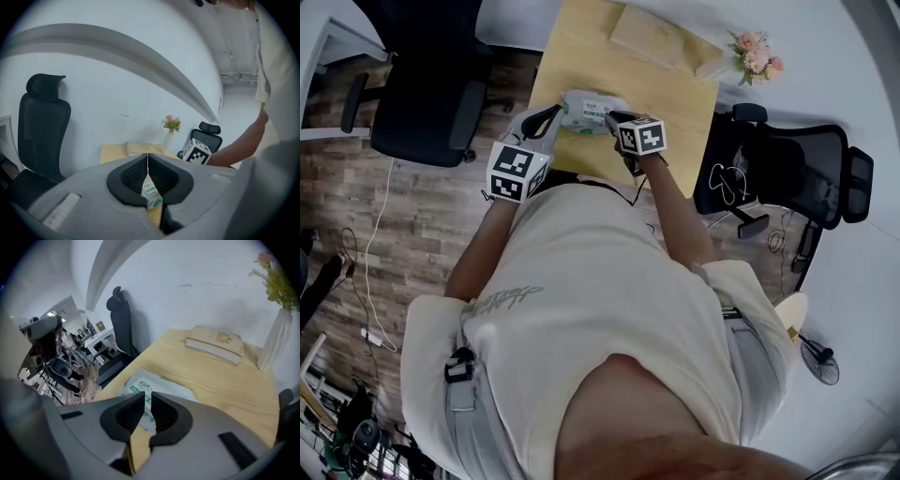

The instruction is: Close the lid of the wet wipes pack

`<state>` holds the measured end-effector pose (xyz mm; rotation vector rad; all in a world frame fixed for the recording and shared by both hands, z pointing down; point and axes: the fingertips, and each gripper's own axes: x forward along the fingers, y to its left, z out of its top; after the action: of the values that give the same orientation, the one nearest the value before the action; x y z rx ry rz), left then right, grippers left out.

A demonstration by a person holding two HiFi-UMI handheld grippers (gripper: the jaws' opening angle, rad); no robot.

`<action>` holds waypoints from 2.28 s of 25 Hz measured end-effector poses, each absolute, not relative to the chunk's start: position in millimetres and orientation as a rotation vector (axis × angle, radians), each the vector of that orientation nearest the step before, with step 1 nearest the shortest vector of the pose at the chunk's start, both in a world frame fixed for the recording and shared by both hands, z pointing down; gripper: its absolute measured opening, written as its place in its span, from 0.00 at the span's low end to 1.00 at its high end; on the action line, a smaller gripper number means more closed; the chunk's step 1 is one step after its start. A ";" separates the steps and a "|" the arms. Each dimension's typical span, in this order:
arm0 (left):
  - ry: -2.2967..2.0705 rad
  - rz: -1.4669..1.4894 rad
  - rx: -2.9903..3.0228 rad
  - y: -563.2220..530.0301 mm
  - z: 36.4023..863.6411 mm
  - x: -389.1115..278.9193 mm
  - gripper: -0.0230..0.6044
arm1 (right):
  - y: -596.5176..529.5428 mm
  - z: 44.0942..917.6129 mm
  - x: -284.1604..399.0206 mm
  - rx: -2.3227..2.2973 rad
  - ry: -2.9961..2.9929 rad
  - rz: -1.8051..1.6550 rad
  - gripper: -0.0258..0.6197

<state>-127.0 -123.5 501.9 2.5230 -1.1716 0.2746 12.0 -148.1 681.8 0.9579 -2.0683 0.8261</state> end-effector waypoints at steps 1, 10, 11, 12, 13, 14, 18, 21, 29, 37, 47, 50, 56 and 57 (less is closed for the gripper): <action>-1.169 0.271 2.526 -124.2 501.5 -124.5 0.06 | -149.5 678.6 11.2 0.956 -2.077 0.825 0.10; -1.204 0.243 2.501 -132.1 506.5 -122.9 0.06 | -150.6 685.8 10.8 0.864 -2.062 0.763 0.04; -1.208 0.244 2.499 -133.0 506.3 -123.9 0.06 | -152.2 685.4 10.1 0.860 -2.066 0.762 0.04; -1.210 0.245 2.500 -133.9 505.1 -124.8 0.06 | -154.5 684.0 8.5 0.859 -2.072 0.761 0.04; -1.212 0.245 2.504 -134.1 503.4 -125.5 0.06 | -156.4 682.8 6.6 0.858 -2.078 0.760 0.04; -1.214 0.245 2.507 -133.6 501.9 -125.9 0.06 | -157.4 682.4 4.5 0.854 -2.081 0.759 0.04; -1.230 0.243 2.499 -131.1 500.4 -128.0 0.06 | -158.6 692.6 -1.2 0.828 -2.079 0.781 0.04; -1.249 0.251 2.479 -130.9 504.0 -135.5 0.06 | -163.6 699.3 -4.4 0.827 -2.047 0.777 0.04; -1.232 0.288 2.454 -122.4 516.6 -141.9 0.06 | -164.0 719.9 -6.9 0.862 -1.984 0.925 0.04; -1.194 0.316 2.460 -120.5 519.1 -139.5 0.06 | -164.0 721.1 -7.1 0.900 -1.986 0.980 0.04; -1.151 0.331 2.469 -124.2 525.6 -129.6 0.06 | -164.5 722.1 -7.2 0.917 -2.011 0.904 0.04; -1.148 0.332 2.467 -123.6 525.4 -128.3 0.06 | -163.6 722.9 -7.3 0.905 -2.019 0.902 0.04; -1.160 0.337 2.452 -124.4 529.7 -134.7 0.06 | -162.1 727.6 -5.6 0.919 -2.022 0.911 0.04; -1.162 0.336 2.450 -125.4 529.8 -135.8 0.06 | -161.5 728.5 -7.3 0.912 -2.030 0.925 0.04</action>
<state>-135.8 -125.4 529.8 2.4503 -1.1622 0.3360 -7.3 -161.5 728.5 0.9123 -2.0295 0.9247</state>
